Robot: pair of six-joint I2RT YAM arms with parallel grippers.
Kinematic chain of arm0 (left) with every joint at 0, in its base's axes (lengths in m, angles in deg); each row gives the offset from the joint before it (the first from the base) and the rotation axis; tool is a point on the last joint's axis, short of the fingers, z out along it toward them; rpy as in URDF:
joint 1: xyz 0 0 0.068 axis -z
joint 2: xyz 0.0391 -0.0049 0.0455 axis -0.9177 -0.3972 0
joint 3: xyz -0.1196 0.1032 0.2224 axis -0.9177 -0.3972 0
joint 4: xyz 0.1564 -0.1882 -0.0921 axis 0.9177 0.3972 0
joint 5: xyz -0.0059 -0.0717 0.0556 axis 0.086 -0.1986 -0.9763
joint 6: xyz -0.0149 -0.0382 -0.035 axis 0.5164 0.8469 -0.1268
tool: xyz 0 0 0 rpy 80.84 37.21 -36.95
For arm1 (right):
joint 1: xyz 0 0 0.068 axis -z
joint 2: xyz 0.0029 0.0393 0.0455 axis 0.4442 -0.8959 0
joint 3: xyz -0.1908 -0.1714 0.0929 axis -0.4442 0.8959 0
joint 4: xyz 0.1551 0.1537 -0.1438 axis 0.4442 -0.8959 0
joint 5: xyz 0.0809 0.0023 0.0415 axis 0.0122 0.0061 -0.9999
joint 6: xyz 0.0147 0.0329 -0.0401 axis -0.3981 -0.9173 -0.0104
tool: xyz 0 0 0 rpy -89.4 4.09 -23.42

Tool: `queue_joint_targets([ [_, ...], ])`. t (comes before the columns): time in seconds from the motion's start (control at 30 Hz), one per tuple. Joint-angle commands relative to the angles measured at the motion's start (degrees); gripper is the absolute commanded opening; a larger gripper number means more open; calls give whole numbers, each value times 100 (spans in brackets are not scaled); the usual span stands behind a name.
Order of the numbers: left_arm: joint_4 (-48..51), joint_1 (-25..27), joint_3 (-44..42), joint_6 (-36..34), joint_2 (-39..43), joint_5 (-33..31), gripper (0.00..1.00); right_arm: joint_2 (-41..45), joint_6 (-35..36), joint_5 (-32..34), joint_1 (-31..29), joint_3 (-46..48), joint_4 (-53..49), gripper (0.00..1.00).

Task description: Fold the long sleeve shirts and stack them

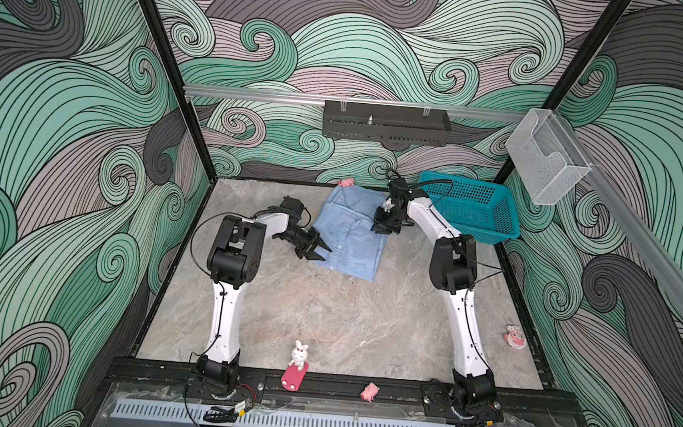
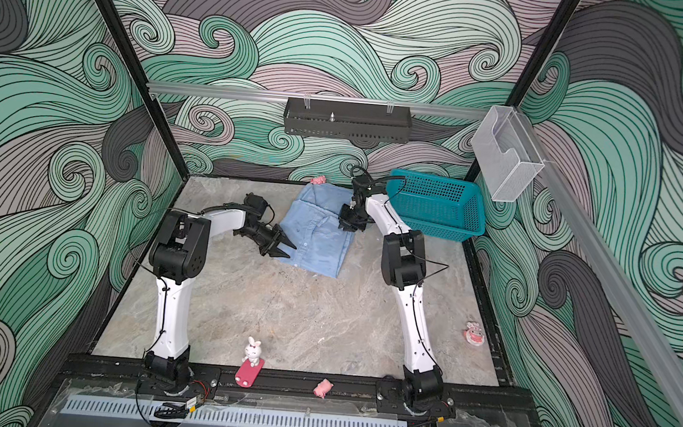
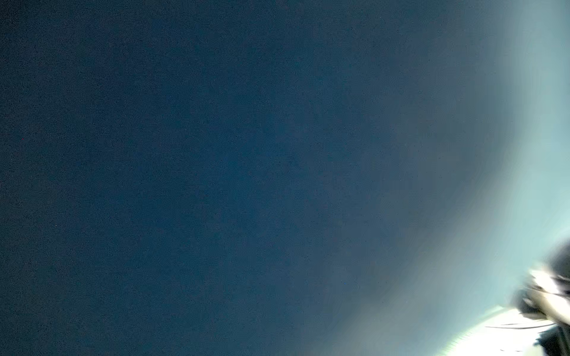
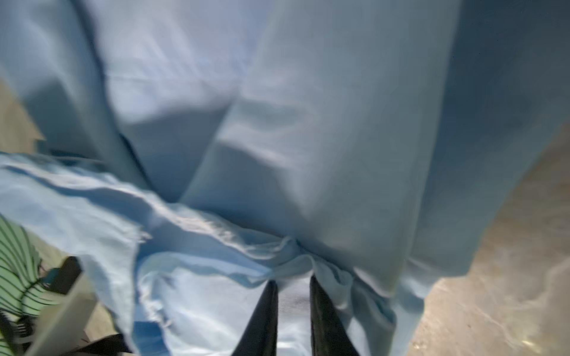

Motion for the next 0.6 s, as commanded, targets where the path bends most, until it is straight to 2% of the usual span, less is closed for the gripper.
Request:
queue_joint_targets([
  [0.0, 870, -185, 208, -300, -139, -375, 48, 346, 239, 259, -293, 533, -238, 21],
  [0.2, 1376, -678, 255, -711, 311, -459, 58, 1518, 68, 215, -786, 2655, 660, 21],
  [0.37, 1739, -1121, 232, -1089, 722, -477, 63, 2605, -337, 23, -1349, 4326, 1479, 22],
  [0.43, 1888, -1234, 212, -1265, 878, -457, 63, 3025, -435, 47, -1541, 4684, 1648, 29],
  [0.57, 2087, -1344, -15, -1548, 1301, -391, 64, 3831, -530, 331, -1642, 5058, 1696, 52],
])
